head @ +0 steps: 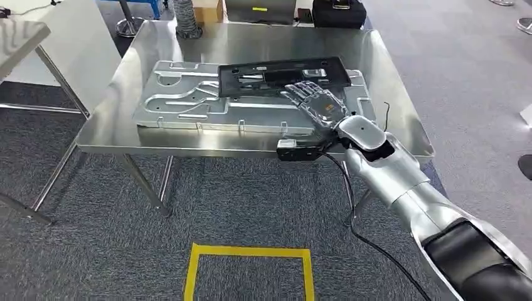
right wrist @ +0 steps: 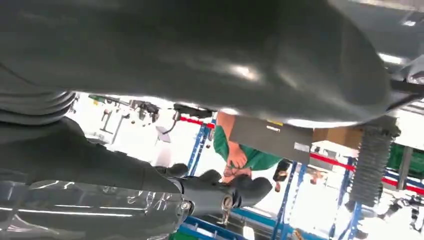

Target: Take the parts from the cabinet and place them on the table.

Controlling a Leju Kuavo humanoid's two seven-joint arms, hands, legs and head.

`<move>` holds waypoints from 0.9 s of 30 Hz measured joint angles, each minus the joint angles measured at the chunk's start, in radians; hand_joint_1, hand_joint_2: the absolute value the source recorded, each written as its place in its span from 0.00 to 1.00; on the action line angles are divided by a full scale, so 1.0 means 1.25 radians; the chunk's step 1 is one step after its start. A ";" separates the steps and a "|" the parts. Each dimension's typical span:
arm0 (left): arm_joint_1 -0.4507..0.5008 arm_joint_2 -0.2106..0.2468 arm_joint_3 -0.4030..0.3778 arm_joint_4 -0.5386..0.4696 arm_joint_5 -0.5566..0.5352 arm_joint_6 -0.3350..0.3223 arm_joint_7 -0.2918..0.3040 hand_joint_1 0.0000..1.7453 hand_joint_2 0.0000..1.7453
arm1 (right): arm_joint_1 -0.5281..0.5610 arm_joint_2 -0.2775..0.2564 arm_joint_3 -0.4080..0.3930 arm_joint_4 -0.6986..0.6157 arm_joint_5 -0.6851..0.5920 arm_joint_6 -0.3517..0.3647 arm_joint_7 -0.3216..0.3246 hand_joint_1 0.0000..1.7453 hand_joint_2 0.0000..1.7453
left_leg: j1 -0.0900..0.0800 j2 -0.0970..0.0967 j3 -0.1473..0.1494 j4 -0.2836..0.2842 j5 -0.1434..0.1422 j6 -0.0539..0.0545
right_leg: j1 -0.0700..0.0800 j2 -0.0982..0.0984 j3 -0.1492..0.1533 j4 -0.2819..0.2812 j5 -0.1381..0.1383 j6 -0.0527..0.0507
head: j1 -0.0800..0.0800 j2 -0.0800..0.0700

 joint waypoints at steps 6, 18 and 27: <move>0.003 0.000 0.000 0.000 0.000 0.000 0.000 0.00 0.00 | 0.011 0.000 0.000 0.012 0.004 -0.015 0.009 0.00 0.00 | -0.008 0.000 -0.057 0.002 0.047 -0.003 | 0.007 0.001 0.142 -0.102 0.048 -0.021 | 0.000 0.000; 0.006 0.000 0.000 0.000 0.009 0.001 -0.002 0.00 0.00 | 0.056 -0.013 -0.011 0.049 -0.005 -0.042 0.014 0.00 0.00 | 0.005 0.000 -0.122 0.242 -0.083 -0.049 | 0.007 -0.008 0.112 -0.199 0.111 -0.048 | 0.000 0.000; 0.010 0.002 0.007 0.000 0.012 0.002 -0.002 0.00 0.00 | 0.194 -0.026 -0.086 0.142 -0.040 -0.127 0.019 0.00 0.00 | 0.005 -0.005 0.038 0.000 -0.041 -0.009 | -0.001 -0.007 0.061 -0.173 0.151 -0.002 | 0.000 0.000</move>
